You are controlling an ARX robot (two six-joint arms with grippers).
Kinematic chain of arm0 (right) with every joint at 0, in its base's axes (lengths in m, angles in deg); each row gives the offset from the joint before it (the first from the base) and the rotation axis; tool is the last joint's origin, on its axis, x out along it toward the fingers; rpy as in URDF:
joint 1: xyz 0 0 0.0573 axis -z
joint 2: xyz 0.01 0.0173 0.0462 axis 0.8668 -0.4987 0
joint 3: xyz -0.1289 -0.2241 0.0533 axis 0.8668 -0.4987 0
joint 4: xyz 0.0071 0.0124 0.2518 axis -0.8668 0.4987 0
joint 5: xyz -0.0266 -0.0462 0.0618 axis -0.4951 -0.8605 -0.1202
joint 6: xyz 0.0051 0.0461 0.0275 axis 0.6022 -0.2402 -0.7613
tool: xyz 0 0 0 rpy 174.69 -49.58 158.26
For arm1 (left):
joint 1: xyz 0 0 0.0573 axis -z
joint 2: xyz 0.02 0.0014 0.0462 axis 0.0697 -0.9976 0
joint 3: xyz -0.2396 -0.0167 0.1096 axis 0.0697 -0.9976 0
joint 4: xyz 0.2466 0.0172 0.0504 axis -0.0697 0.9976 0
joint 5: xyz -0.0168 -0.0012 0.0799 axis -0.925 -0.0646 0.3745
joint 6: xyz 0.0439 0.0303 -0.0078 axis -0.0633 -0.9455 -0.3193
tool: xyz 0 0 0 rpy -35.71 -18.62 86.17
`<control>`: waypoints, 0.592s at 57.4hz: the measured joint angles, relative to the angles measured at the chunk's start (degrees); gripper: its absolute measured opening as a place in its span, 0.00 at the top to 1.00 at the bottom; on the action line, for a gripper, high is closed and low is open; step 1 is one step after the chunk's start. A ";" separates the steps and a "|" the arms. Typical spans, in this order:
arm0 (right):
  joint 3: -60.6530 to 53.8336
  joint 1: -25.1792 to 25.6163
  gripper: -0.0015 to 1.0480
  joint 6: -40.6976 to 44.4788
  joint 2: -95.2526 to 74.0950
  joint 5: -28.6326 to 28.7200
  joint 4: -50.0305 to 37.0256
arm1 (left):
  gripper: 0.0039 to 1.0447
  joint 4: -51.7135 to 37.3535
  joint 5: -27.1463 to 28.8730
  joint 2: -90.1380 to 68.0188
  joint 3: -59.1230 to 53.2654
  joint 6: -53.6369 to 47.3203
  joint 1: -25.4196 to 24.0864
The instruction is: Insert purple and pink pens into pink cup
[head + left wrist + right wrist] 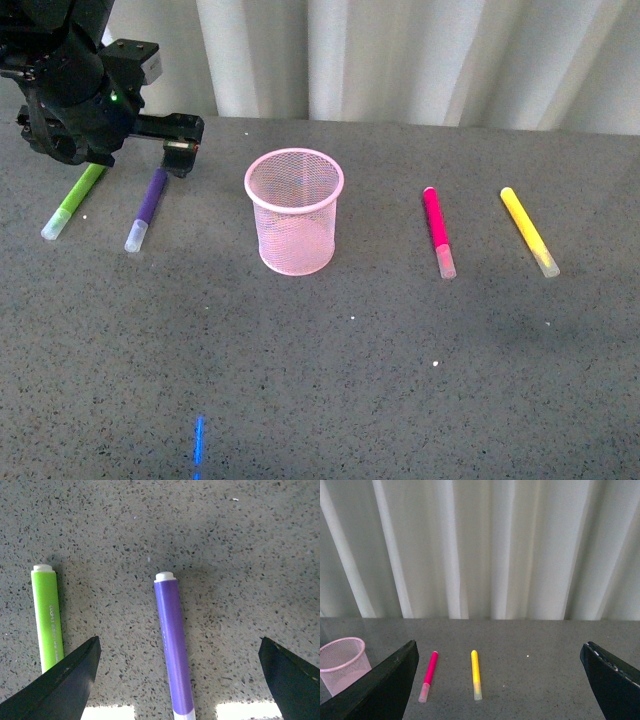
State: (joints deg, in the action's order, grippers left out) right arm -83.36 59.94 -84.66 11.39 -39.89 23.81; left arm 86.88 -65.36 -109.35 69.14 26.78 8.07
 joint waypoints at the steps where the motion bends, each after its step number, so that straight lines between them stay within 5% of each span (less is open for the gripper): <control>1: 0.00 0.00 0.07 0.00 0.00 0.00 0.00 | 0.06 0.07 -0.07 -0.26 0.26 0.02 -0.04; 34: 0.00 0.00 0.07 0.00 0.00 -0.02 0.00 | 0.06 2.97 0.11 -7.43 8.26 0.02 -0.31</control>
State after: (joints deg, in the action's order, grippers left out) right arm -83.36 59.94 -84.66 11.39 -39.91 23.81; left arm 89.85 -65.26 -116.78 77.40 26.80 7.77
